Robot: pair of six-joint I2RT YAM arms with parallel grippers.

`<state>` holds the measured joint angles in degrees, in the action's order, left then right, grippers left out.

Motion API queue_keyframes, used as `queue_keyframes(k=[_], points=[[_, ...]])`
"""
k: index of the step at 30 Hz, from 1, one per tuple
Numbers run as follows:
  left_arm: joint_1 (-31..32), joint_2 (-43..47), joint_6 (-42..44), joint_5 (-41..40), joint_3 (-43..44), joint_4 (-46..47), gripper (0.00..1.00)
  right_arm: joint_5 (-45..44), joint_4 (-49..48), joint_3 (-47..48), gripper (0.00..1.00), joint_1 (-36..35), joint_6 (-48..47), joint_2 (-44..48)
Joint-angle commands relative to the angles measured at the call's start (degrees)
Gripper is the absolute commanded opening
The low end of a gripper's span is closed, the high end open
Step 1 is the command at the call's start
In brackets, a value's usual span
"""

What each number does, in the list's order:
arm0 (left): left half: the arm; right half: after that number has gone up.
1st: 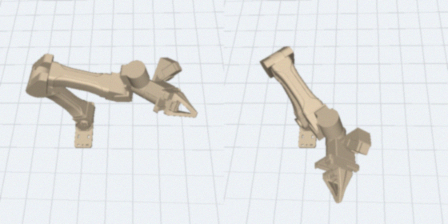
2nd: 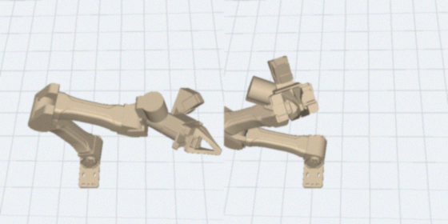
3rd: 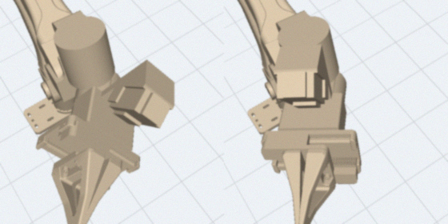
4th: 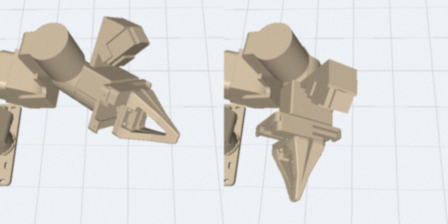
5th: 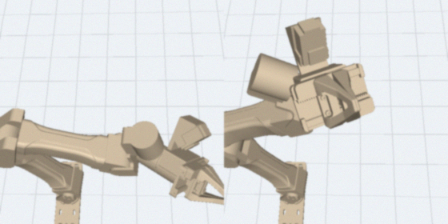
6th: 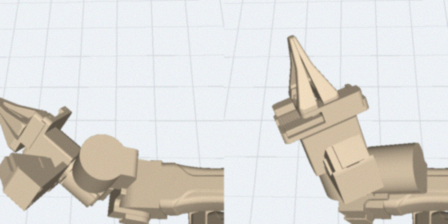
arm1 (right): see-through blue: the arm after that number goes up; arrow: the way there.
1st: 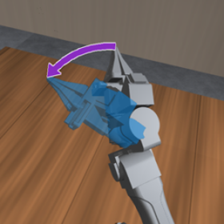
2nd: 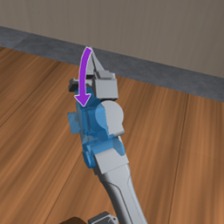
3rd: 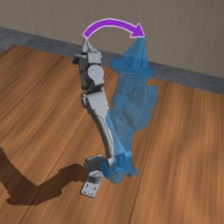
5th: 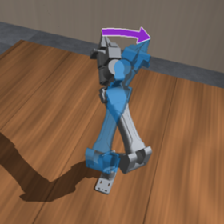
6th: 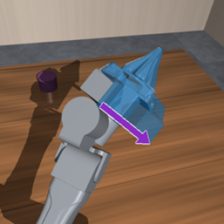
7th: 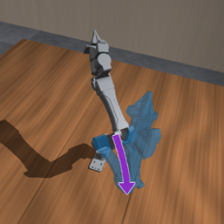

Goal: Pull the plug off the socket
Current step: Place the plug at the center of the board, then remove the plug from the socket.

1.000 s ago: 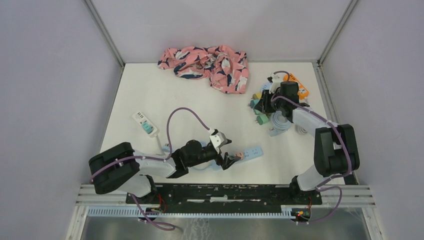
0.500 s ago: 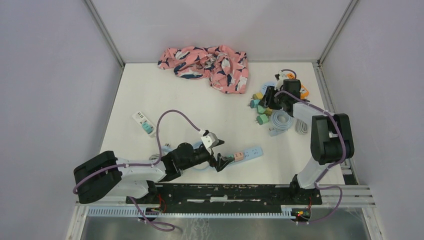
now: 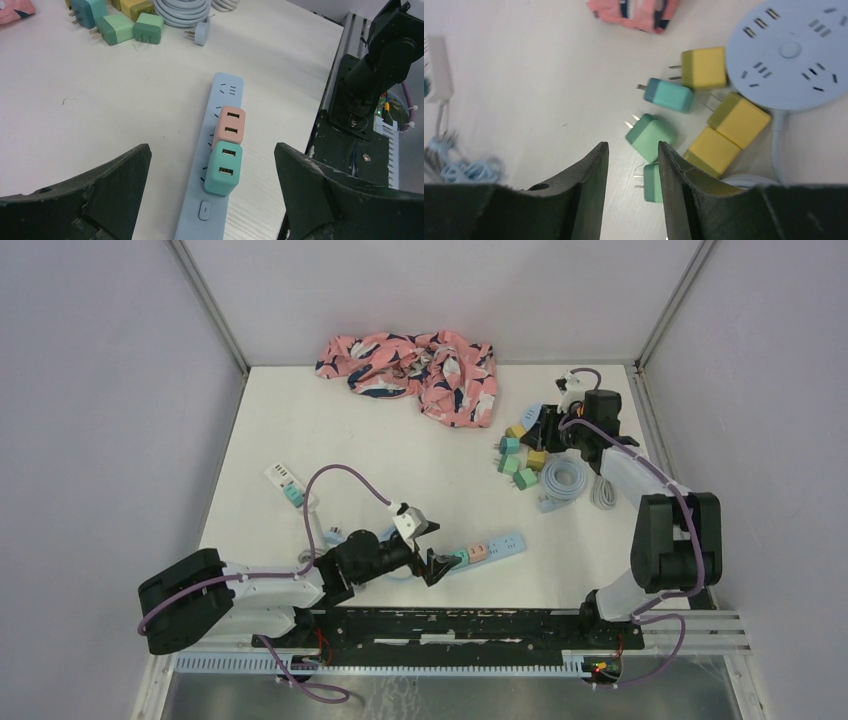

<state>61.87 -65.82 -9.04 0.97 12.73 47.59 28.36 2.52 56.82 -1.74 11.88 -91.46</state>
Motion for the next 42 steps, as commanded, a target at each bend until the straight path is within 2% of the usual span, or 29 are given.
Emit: queue_keyframes(k=[1, 6, 11, 14, 23, 27, 31, 33, 35, 36, 42], points=[[-0.5, 0.4, -3.3, -0.3, 0.0, 2.6, 0.99, 15.1, 5.1, 2.4, 0.46, 0.1, -9.2, 6.3], [-0.8, 0.4, -3.0, 0.4, 0.3, 2.2, 0.99, 27.4, 17.0, 6.3, 0.46, 0.1, -19.9, 8.5], [-1.0, 1.3, -2.8, 0.5, -0.8, 3.3, 1.0, 35.2, 27.6, 7.7, 0.47, 0.1, -31.6, 10.4], [-1.1, 1.5, -3.0, 0.6, -1.3, 4.3, 1.0, 38.1, 30.1, 6.9, 0.49, 0.1, -35.6, 12.2], [-2.0, 0.1, -3.8, 2.5, -1.3, 5.6, 0.99, 45.7, 40.5, 5.5, 0.69, -0.1, -51.0, 16.4], [-2.7, 0.2, -4.8, 2.8, -1.8, 6.7, 0.99, 49.8, 51.1, 6.2, 0.84, -0.1, -64.5, 16.4], [-3.6, 0.3, -6.1, 3.3, -3.0, 9.0, 0.99, 53.0, 70.4, 9.1, 0.99, -0.1, -84.2, 13.5], [-3.9, 0.2, -6.4, 4.3, -3.3, 9.6, 0.99, 54.0, 81.4, 11.0, 1.0, -0.1, -95.5, 10.6], [-4.2, -0.1, -6.5, 5.1, -3.4, 10.2, 0.99, 54.7, 93.8, 13.1, 1.0, -0.1, -111.8, 6.6], [-4.3, -0.3, -6.5, 5.5, -3.5, 10.6, 0.99, 55.2, 97.9, 13.6, 1.0, -0.2, -113.5, 4.2], [-4.6, -1.8, -6.7, 6.7, -3.9, 12.5, 1.0, 53.3, 98.4, 12.6, 1.0, -2.0, -118.0, 2.4]])
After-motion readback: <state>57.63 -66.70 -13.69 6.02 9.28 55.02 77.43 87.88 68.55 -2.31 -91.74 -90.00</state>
